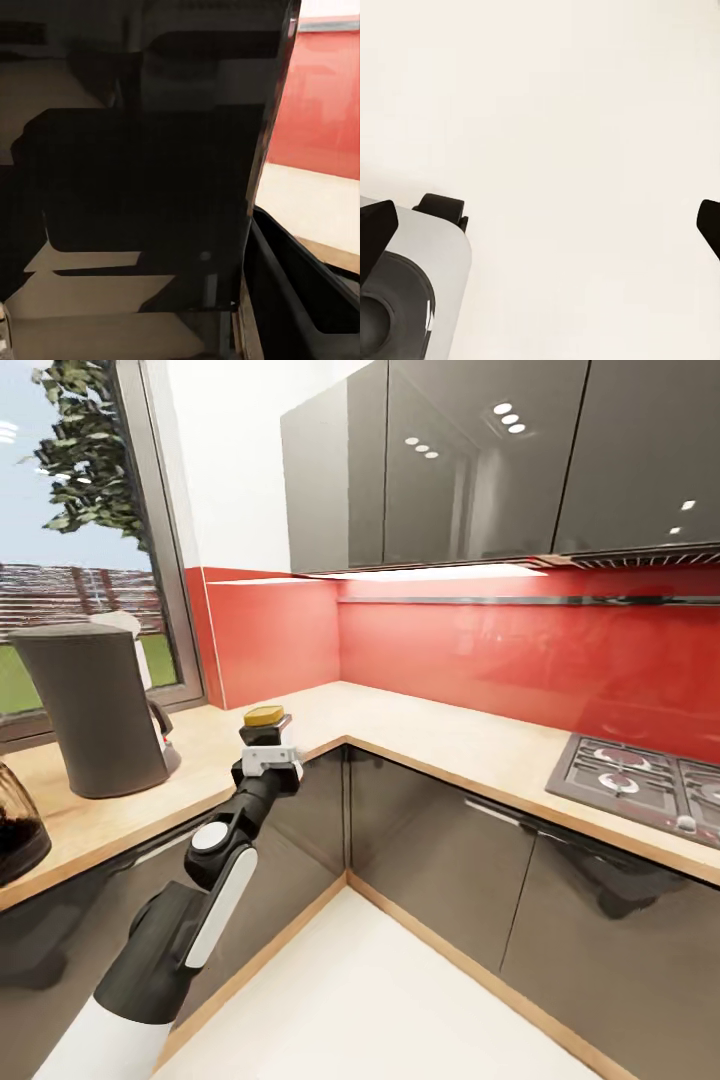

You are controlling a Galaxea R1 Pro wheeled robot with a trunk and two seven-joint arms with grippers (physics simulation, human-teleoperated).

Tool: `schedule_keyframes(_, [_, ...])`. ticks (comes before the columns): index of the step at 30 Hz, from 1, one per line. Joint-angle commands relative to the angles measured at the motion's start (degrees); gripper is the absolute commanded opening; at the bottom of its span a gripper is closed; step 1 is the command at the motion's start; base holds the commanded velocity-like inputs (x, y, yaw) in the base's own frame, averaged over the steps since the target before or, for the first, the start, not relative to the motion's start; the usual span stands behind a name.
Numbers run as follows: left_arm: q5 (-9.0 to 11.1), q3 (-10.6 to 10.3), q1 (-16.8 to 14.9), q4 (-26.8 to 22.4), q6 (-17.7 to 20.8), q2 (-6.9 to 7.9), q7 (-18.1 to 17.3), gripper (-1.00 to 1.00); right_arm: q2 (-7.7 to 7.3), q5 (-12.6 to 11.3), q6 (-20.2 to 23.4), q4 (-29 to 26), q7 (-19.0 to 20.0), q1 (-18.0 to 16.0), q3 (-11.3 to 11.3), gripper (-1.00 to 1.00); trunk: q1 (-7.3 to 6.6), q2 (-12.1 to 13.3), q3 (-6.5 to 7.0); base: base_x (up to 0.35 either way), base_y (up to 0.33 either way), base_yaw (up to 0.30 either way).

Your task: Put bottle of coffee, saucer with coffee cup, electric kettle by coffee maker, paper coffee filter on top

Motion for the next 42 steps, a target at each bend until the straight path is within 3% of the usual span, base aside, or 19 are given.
schedule_keyframes(1, [0.4, -0.2, -0.1, -0.1, 0.2, 0.01, 0.5, -1.00, -0.02, 0.2, 0.0, -0.1, 0.0, 0.0, 0.1, 1.00, 0.00, 0.0, -0.05, 0.000, 0.000, 0.270])
schedule_keyframes(4, [0.4, -0.2, -0.1, -0.4, 0.2, -0.19, 0.6, -1.00, -0.02, 0.2, 0.0, -0.1, 0.1, 0.0, 0.1, 1.00, 0.00, 0.0, -0.05, 0.000, 0.000, 0.159])
schedule_keyframes(7, [-1.4, -0.2, -0.1, -0.5, 0.3, -0.51, 0.7, -1.00, -0.02, 0.2, 0.1, -0.1, 0.1, 0.0, 0.1, 1.00, 0.00, 0.0, -0.05, 0.000, 0.000, 0.015])
schedule_keyframes(8, [-4.1, -0.2, -0.1, -0.5, 0.3, -0.95, 0.7, -1.00, -0.02, 0.2, 0.1, -0.2, 0.1, 0.0, 0.1, 1.00, 0.00, 0.0, -0.05, 0.000, 0.000, 0.006])
schedule_keyframes(9, [-10.9, -0.1, -0.1, -0.8, 0.5, -2.90, 0.7, -1.00, -0.08, 0.2, 0.1, -0.1, 0.2, 0.0, 0.1, 1.00, 0.00, 0.0, -0.05, 0.000, 0.000, 0.001])
schedule_keyframes(11, [-12.4, 0.1, -0.1, -0.9, 0.5, -4.21, 0.8, -1.00, -0.10, 0.2, 0.1, -0.2, 0.2, 0.0, 0.1, 1.00, 0.00, 0.0, -0.05, 0.000, 0.000, 0.001])
schedule_keyframes(14, [-13.1, 0.3, -0.1, -0.9, 0.6, -5.23, 1.4, -1.00, -0.11, 0.2, 0.1, -0.2, 0.2, 0.0, 0.1, 1.00, 0.00, 0.0, -0.05, 0.000, 0.000, 0.000])
schedule_keyframes(15, [-13.2, 0.3, -0.1, -0.9, 0.6, -5.44, 2.1, -1.00, -0.11, 0.2, 0.1, -0.1, 0.2, 0.0, 0.1, 1.00, 0.00, 0.0, -0.05, 0.000, 0.000, 0.000])
schedule_keyframes(16, [-14.2, 0.4, -0.1, -1.0, 0.7, -5.92, 9.2, -1.00, -0.11, 0.3, 0.1, -0.1, 0.2, 0.0, 0.1, 1.00, 0.00, 0.0, -0.05, 0.000, 0.000, 0.000])
schedule_keyframes(17, [-14.9, 0.4, -0.1, -1.0, 0.8, -6.05, 12.5, -1.00, -0.11, 0.4, 0.1, -0.1, 0.2, 0.0, 0.1, 1.00, 0.00, 0.0, -0.05, 0.000, 0.000, 0.000])
schedule_keyframes(20, [-16.0, 0.3, -0.1, -1.0, 1.8, -6.17, 16.1, -1.00, -0.11, 0.7, 0.1, -0.1, 0.2, 0.0, 0.1, 1.00, 0.00, 0.0, -0.05, 0.000, 0.000, 0.000])
schedule_keyframes(25, [-16.6, 0.4, -0.1, -1.0, 2.6, -6.21, 18.1, -1.00, -0.09, 0.8, 0.1, -0.1, 0.2, 0.0, 0.1, 1.00, 0.00, 0.0, -0.05, 0.000, 0.000, 0.000])
schedule_keyframes(42, [-16.8, 0.4, -0.1, -0.8, 2.9, -6.09, 18.5, -1.00, -0.02, 0.8, 0.1, -0.2, 0.0, 0.0, 0.1, 1.00, 0.00, 0.0, -0.05, 0.000, 0.000, 0.193])
